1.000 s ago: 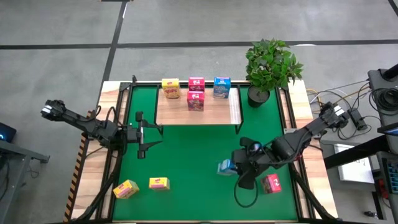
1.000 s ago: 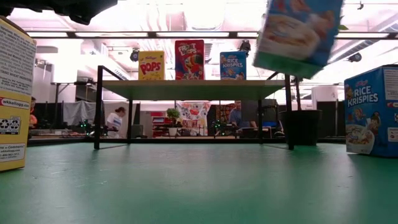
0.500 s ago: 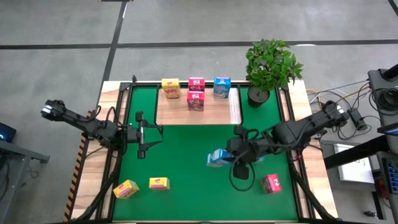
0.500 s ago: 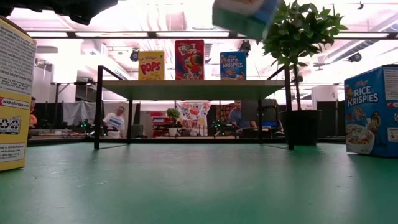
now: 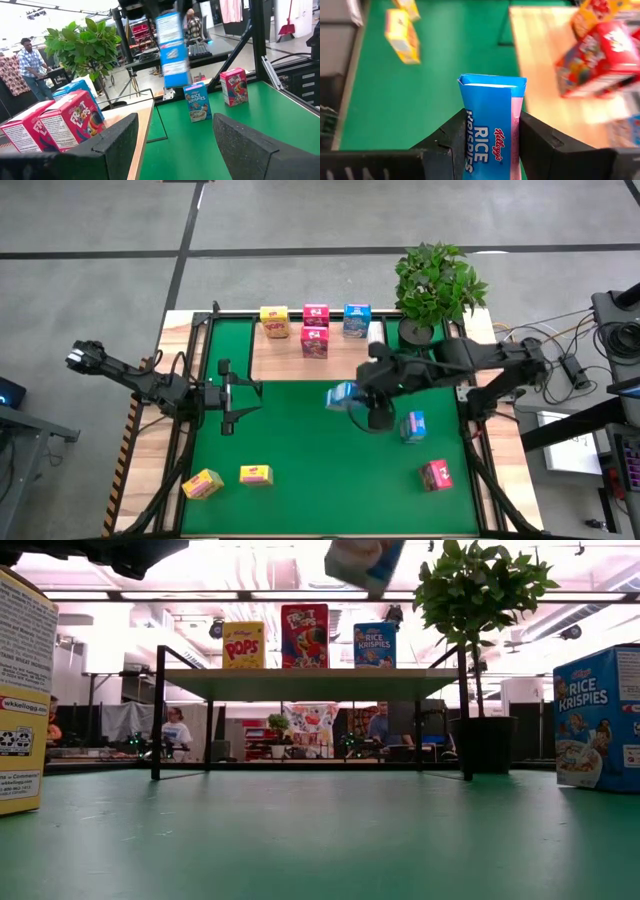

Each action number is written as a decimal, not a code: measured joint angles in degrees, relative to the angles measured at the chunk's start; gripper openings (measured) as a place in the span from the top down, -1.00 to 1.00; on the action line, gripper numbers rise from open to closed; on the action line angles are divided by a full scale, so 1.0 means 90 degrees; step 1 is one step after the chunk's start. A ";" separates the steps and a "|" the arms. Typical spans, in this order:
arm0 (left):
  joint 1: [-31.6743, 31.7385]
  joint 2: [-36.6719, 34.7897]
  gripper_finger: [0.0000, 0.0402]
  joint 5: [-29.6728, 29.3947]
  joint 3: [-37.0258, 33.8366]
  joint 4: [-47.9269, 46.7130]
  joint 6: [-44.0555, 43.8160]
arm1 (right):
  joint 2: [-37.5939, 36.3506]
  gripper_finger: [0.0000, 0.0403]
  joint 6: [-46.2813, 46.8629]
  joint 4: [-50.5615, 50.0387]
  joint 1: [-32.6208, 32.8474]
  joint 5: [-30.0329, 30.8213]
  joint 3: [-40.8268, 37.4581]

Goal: Stack cereal on shelf
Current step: Put the bottom blue cereal box on the shelf aligned with the other blue cereal box

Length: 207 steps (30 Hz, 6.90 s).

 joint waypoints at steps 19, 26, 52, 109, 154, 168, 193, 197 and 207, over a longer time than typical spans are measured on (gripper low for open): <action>-0.0002 0.0001 -0.20 0.0000 0.0000 0.0024 0.0002 | 0.1888 0.33 -0.3099 -0.2625 -0.2467 -0.0920 0.2102; -0.0007 0.0001 -0.20 0.0001 0.0000 0.0029 0.0003 | 0.2197 0.33 -0.3211 -0.2618 -0.2972 -0.1054 0.2425; -0.0005 0.0001 -0.20 0.0000 0.0000 0.0245 0.0221 | 0.2126 -0.15 -0.3136 -0.2529 -0.3188 -0.1014 0.2694; -0.0005 0.0001 -0.20 0.0002 0.0000 0.0668 0.0495 | 0.2112 0.94 -0.2304 -0.1002 -0.2465 0.0843 0.1931; -0.0007 0.0004 -0.20 0.0005 0.0000 0.0718 0.0500 | 0.1711 0.94 -0.1318 -0.2071 -0.2288 0.1168 0.2421; -0.0005 0.0004 -0.20 0.0005 0.0000 0.0709 0.0500 | 0.1841 0.94 -0.1649 -0.1987 -0.2781 0.1158 0.2558; 0.0000 0.0009 -0.20 0.0012 0.0000 0.0760 0.0522 | 0.0533 0.94 -0.0462 -0.2375 -0.2794 0.0683 0.0355; 0.0000 0.0009 -0.20 0.0014 0.0000 0.0763 0.0529 | 0.0526 0.94 -0.0674 -0.2002 -0.2785 0.0673 0.0063; -0.0002 0.0009 -0.20 0.0014 0.0000 0.0763 0.0527 | 0.0535 0.94 -0.0852 -0.1620 -0.2787 0.0684 0.0114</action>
